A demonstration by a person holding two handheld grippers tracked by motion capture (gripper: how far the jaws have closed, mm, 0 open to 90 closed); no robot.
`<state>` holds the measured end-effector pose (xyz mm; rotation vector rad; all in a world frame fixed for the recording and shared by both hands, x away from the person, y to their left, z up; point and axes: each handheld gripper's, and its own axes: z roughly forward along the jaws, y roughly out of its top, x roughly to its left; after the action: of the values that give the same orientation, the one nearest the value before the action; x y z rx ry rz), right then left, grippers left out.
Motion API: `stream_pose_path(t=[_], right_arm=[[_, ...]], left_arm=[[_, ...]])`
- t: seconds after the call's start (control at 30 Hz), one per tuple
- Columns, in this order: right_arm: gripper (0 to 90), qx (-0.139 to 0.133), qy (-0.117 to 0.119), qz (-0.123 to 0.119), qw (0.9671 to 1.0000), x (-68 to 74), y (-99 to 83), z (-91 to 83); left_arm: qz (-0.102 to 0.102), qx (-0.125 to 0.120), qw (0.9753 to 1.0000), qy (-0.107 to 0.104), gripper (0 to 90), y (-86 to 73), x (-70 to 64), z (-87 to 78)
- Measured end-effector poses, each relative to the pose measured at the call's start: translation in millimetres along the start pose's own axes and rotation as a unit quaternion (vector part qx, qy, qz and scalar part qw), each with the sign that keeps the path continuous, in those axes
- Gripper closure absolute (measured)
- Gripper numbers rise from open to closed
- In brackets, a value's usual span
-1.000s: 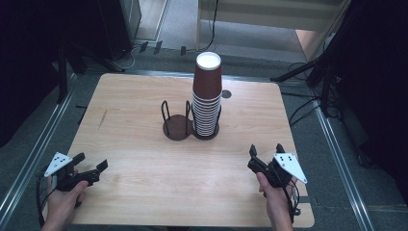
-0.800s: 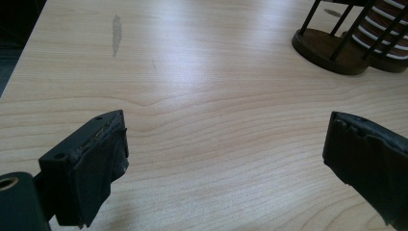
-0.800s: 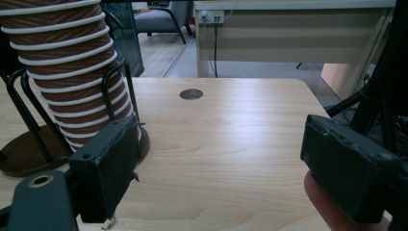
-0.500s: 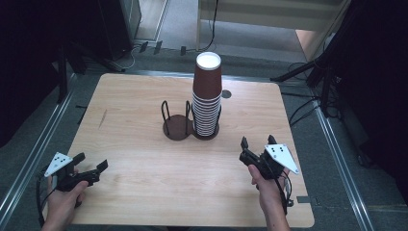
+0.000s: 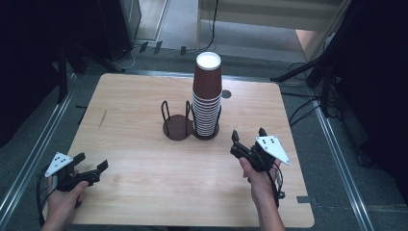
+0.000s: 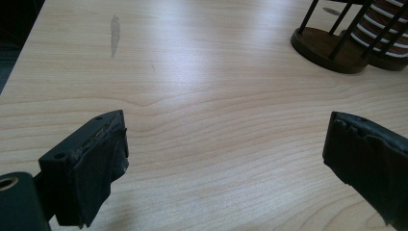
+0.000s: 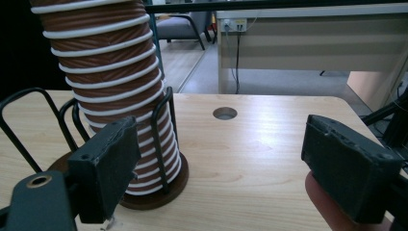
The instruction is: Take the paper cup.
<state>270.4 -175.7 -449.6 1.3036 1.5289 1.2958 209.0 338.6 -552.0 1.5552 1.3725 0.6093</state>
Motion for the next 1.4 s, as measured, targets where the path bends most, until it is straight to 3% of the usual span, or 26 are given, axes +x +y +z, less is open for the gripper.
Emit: stream_pose_path(t=[0.27, 0.87, 1.4], right_arm=[[13.2, -0.009, 0.01, -0.01, 0.9999, 14.1, 8.7, 7.6], [13.2, -0.02, 0.035, -0.01, 0.9992, 50.2, 28.1, 31.5], [12.8, -0.019, 0.044, -0.014, 0.9988, 70.4, 41.6, 52.5]], left_arm=[[0.0, -0.001, 1.0, 0.0, 2.6, -0.1, -0.2, 0.0], [0.001, -0.003, 1.0, -0.001, 2.6, -0.1, 0.0, 0.0], [0.0, -0.002, 1.0, -0.003, 2.6, 0.0, 0.6, -0.1]])
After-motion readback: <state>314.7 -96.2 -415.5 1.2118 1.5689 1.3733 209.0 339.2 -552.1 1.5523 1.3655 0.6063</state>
